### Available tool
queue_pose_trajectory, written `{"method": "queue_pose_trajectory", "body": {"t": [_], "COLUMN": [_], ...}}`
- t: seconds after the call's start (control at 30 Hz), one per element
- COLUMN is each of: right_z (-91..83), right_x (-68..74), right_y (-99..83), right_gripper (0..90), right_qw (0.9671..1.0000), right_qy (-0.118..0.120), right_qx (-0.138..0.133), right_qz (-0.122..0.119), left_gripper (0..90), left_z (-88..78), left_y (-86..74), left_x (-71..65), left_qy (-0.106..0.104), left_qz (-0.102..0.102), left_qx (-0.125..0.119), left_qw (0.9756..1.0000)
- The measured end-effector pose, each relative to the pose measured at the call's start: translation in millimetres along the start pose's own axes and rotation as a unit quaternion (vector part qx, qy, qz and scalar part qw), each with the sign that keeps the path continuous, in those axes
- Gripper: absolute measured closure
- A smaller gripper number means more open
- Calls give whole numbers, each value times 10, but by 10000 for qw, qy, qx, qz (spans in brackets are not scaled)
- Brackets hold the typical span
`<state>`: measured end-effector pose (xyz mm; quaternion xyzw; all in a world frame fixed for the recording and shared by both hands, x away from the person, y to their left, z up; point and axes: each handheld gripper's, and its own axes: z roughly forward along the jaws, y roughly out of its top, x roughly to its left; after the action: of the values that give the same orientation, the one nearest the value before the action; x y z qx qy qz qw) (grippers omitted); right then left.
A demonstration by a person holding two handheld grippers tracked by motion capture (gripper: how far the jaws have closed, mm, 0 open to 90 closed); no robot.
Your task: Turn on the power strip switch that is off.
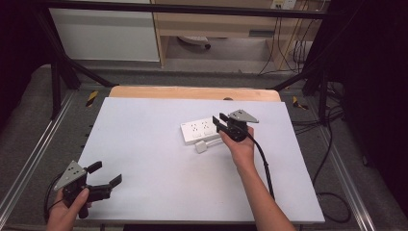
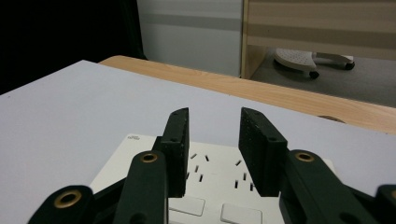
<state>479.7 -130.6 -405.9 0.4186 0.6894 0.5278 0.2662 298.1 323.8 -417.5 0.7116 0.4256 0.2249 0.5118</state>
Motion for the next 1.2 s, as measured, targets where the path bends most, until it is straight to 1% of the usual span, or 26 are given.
{"method": "queue_pose_trajectory", "body": {"t": [0.37, 0.43, 0.7, 0.97, 1.13, 1.2], "right_z": [99, 114, 188, 244, 274, 286], "right_x": [20, 23, 55, 88, 103, 115], "right_y": [-49, -62, -124, -172, -201, -214], "right_gripper": [706, 711, 722, 748, 769, 771], "right_qw": [10000, 10000, 9999, 9998, 9997, 9997], "right_qy": [12, 19, 47, 88, 106, 111], "right_qx": [42, 52, 125, 185, 210, 224], "right_qz": [-31, -17, 9, -29, -92, -74], "left_gripper": [62, 62, 62, 62, 62, 62], "left_z": [0, -2, -2, -3, -2, 0], "left_y": [-1, 1, 0, 1, 2, 1], "left_x": [2, 3, 2, 1, -4, -6], "left_qy": [-7, 17, 13, 7, 7, -16], "left_qz": [-11, 31, 48, 48, 79, 81], "left_qx": [-2, 0, 8, 2, 18, 31], "left_qw": [10000, 10000, 10000, 10000, 10000, 10000]}}
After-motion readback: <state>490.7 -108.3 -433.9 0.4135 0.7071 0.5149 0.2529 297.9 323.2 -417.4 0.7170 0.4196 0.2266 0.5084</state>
